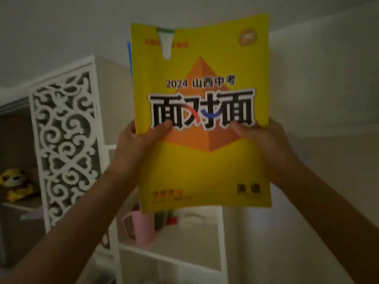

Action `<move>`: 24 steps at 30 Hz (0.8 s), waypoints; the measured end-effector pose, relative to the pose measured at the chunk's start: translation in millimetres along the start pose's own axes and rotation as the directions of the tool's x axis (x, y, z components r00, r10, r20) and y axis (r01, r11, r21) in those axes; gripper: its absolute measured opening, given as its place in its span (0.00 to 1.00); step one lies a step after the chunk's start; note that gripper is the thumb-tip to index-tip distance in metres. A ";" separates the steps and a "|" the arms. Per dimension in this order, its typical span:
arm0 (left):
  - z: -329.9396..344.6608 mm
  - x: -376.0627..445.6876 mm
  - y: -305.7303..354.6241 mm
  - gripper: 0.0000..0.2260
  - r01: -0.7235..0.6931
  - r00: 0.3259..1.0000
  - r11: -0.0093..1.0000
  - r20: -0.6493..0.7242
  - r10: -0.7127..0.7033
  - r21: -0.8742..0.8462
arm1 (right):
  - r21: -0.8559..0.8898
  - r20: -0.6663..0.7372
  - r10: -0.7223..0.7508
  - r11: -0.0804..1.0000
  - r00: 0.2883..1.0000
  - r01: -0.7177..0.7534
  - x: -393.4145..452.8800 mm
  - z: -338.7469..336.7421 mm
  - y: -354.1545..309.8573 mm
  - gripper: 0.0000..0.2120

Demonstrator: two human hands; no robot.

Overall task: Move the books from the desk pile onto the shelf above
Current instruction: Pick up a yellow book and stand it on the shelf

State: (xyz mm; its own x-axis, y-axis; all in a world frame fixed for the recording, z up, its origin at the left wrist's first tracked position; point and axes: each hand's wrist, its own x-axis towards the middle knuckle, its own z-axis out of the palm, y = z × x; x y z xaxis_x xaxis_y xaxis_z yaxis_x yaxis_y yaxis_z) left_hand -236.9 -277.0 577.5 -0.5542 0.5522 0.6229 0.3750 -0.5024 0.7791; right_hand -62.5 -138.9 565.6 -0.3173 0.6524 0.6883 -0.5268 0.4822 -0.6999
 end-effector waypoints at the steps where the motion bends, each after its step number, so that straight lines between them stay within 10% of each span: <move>1: -3.4 18.7 10.7 0.21 -0.036 0.999 0.999 -0.015 0.036 0.002 | 0.008 0.018 -0.009 1.000 1.000 0.008 25.0 9.7 -4.7 0.14; 7: -0.2 110.7 38.3 0.18 -0.221 0.962 0.974 -0.152 0.226 0.045 | 0.029 0.156 0.043 0.998 0.987 -0.048 156.6 48.9 6.4 0.16; 20: -31.6 214.8 -40.7 0.18 -0.162 0.853 0.953 -0.450 0.267 0.257 | -0.148 0.257 0.181 0.978 0.949 -0.146 277.2 126.6 98.8 0.26; 24: -62.8 242.4 -57.6 0.19 -0.039 0.800 0.884 -0.516 0.307 0.465 | -0.606 0.105 0.054 0.795 0.993 0.021 281.4 187.6 130.8 0.42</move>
State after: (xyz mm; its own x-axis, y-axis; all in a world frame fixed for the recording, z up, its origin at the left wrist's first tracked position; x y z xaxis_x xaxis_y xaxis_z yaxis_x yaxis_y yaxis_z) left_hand -439.5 -156.0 679.1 -0.7118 -0.0559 0.7001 0.6988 -0.1561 0.6980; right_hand -368.6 -1.9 703.5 -0.4267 0.6123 0.6657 0.0521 0.7514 -0.6578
